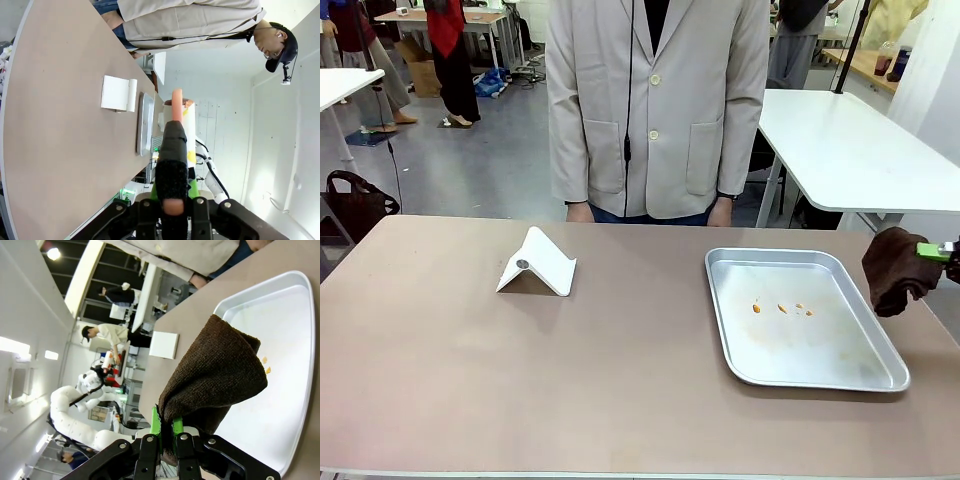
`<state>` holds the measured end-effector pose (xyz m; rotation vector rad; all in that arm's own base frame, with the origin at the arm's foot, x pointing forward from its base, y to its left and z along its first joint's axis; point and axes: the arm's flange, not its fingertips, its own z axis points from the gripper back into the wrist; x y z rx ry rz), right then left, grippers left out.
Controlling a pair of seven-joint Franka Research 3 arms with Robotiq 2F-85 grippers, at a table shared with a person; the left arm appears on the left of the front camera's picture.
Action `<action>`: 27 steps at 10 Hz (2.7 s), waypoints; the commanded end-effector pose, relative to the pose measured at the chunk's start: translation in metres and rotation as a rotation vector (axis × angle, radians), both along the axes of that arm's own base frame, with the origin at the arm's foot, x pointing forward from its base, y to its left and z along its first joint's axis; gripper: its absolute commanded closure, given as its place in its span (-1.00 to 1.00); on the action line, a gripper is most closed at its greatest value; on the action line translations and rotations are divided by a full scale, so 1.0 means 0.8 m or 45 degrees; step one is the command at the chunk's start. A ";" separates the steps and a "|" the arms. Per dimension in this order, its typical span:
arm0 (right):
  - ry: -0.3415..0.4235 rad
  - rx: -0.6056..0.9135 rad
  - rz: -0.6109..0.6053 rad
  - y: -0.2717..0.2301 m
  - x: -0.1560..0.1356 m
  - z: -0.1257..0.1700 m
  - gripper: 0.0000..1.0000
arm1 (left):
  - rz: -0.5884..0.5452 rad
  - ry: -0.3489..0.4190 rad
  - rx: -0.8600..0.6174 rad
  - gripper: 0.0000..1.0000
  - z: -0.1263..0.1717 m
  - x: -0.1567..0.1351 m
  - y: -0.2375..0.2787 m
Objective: Clean the surface of the table.
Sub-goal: Clean the area not pointed to by the person.
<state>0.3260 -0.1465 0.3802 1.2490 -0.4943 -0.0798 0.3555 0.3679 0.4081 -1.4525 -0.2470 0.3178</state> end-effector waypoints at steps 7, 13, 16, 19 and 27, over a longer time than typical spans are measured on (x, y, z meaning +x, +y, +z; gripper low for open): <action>0.005 -0.998 0.355 0.102 0.102 0.010 0.80 | 0.010 -0.004 -0.002 0.56 0.003 -0.005 -0.008; -0.069 -1.149 0.272 0.145 0.141 -0.063 0.80 | 0.010 -0.004 -0.002 0.56 0.003 -0.005 -0.008; -0.044 -1.079 0.331 0.167 0.148 -0.091 0.80 | 0.010 -0.004 -0.002 0.56 0.003 -0.005 -0.008; -0.038 -1.029 0.421 0.200 0.149 -0.116 0.80 | 0.010 -0.004 -0.002 0.56 0.003 -0.005 -0.008; -0.178 -0.865 0.750 0.313 0.155 -0.132 0.80 | 0.010 -0.004 -0.002 0.56 0.003 -0.005 -0.008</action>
